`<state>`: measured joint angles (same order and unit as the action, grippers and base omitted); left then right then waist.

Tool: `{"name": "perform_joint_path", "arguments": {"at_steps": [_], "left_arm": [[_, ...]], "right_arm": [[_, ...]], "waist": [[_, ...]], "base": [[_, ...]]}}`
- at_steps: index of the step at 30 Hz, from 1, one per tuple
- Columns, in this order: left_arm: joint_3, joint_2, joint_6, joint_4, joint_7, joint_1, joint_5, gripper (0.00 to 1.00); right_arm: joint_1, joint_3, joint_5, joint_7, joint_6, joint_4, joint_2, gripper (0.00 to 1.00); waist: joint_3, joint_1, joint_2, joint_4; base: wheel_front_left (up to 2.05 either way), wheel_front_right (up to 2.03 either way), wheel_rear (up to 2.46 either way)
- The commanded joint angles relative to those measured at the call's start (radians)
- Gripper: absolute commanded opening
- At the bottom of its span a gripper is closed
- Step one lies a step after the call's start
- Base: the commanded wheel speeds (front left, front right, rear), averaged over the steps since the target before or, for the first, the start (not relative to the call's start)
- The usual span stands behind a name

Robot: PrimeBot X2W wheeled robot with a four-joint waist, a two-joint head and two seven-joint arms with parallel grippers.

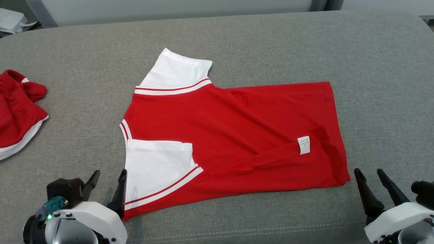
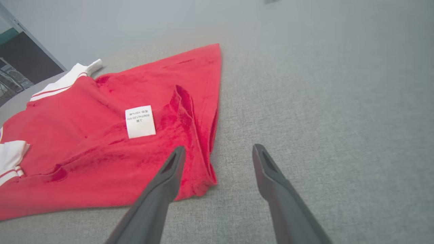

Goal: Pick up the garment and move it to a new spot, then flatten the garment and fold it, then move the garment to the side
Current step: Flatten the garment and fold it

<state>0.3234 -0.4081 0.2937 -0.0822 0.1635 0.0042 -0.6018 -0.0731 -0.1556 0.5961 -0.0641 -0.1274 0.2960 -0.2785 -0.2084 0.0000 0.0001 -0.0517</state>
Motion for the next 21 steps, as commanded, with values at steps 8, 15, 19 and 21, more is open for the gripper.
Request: {"name": "perform_joint_path", "arguments": {"at_steps": [8, 15, 19, 21], "left_arm": [[-0.068, -0.059, 0.025, -0.079, -0.036, -0.113, 0.050, 1.00], [-0.069, -0.081, -0.009, -0.067, -0.021, -0.219, 0.052, 1.00], [-0.051, -0.107, -0.096, 0.009, 0.031, -0.393, 0.029, 1.00], [-0.041, -0.111, -0.136, 0.043, 0.058, -0.471, 0.015, 1.00]], "right_arm": [[0.026, 0.157, -0.197, -0.093, -0.003, -0.135, 0.085, 1.00], [-0.007, 0.185, -0.287, -0.072, -0.003, -0.189, 0.140, 1.00], [-0.106, 0.148, -0.279, -0.031, -0.003, -0.177, 0.120, 1.00], [-0.154, 0.120, -0.260, -0.014, -0.003, -0.162, 0.101, 1.00]], "waist": [[0.016, 0.0000, -0.0001, -0.022], [-0.018, 0.0000, -0.0001, -0.043], [-0.081, 0.0000, -0.0001, -0.064], [-0.105, 0.0000, -0.0001, -0.073]], "base": [[0.00, 0.00, 0.00], [0.00, 0.00, 0.00], [0.00, 0.00, 0.00], [0.00, 0.00, 0.00]]}}
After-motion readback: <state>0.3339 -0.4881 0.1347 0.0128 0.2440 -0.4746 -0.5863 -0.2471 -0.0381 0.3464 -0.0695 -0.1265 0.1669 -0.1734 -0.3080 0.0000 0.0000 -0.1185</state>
